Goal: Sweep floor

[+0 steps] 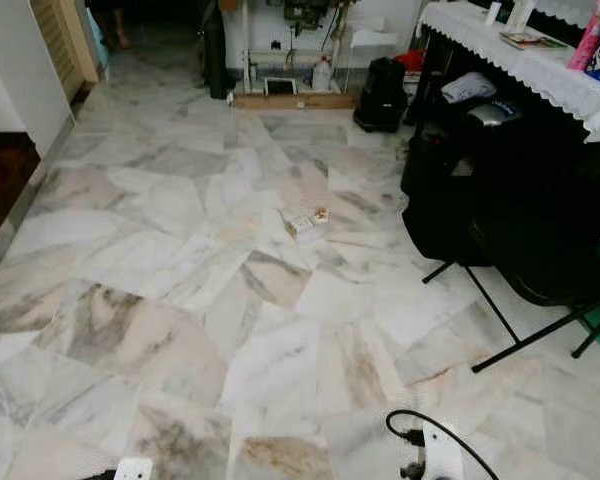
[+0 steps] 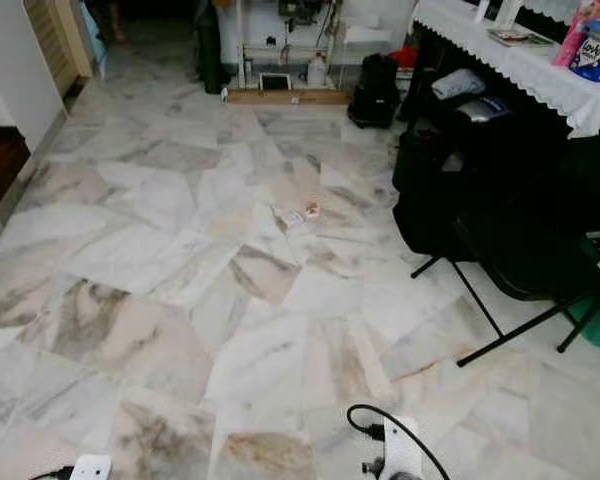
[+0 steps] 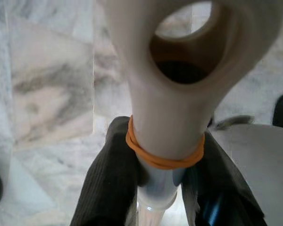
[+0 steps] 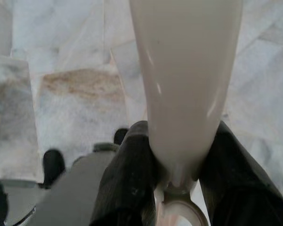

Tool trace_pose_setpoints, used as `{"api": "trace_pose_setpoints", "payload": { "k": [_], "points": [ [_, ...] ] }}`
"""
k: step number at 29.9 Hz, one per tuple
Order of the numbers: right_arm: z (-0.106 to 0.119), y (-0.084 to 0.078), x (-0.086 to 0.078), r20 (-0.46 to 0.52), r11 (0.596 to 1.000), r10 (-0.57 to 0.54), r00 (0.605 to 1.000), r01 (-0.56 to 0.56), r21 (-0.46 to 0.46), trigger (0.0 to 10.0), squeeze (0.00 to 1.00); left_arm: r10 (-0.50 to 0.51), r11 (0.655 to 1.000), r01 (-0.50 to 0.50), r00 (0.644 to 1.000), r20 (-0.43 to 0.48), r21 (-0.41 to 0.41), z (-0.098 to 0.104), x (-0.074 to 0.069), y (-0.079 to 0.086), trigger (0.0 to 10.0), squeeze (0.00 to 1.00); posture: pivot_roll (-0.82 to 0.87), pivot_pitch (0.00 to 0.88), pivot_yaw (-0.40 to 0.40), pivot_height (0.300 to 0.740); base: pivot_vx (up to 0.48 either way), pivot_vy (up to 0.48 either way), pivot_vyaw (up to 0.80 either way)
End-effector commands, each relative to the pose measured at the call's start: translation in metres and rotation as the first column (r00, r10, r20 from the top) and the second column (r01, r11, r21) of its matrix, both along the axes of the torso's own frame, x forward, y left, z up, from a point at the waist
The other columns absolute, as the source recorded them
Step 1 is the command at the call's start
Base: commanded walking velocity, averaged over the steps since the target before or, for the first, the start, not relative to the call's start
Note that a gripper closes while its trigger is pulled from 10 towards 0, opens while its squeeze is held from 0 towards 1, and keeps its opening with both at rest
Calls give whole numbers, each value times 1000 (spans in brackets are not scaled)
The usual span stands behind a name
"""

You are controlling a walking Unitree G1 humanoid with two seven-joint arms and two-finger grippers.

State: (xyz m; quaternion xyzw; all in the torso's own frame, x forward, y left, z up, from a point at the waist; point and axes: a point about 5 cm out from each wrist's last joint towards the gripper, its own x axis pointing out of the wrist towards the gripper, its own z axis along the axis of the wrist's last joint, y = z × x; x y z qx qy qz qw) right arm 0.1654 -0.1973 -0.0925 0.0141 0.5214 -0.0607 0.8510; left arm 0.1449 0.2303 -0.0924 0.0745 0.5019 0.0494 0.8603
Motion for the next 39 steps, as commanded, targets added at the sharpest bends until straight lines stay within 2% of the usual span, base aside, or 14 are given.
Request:
{"api": "trace_pose_setpoints", "payload": {
  "k": [1,9,18,23,27,34,39],
  "points": [
    [10,19,22,155,969,216,964,-230,84,10000,0,129,983,-118,989,74,-138,-2,-6,-9,10000,0,44,0,-167,740,405,0,0],
    [6,28,15,146,969,213,966,-228,93,10000,0,126,984,-114,989,78,-139,-2,-4,-12,10000,0,42,0,-162,740,404,0,0],
    [11,36,28,165,970,208,964,-225,92,10000,0,106,986,-91,989,101,-142,1,5,-14,10000,0,34,0,-147,740,405,0,0],
    [12,34,30,168,973,196,966,-213,93,10000,0,101,987,-85,989,109,-138,2,6,-12,10000,0,33,0,-139,740,404,0,0],
    [12,25,27,164,975,186,969,-203,90,10000,0,103,987,-86,987,120,-136,3,8,-11,10000,0,35,0,-137,740,408,0,0],
    [8,9,14,141,980,167,976,-180,85,10000,0,109,987,-91,986,128,-134,4,11,-10,10000,0,32,0,-136,740,406,0,0],
    [6,21,15,140,979,168,976,-182,89,10000,0,120,986,-102,984,133,-135,5,13,-10,10000,0,30,0,-140,740,399,0,0]
  ]
}}
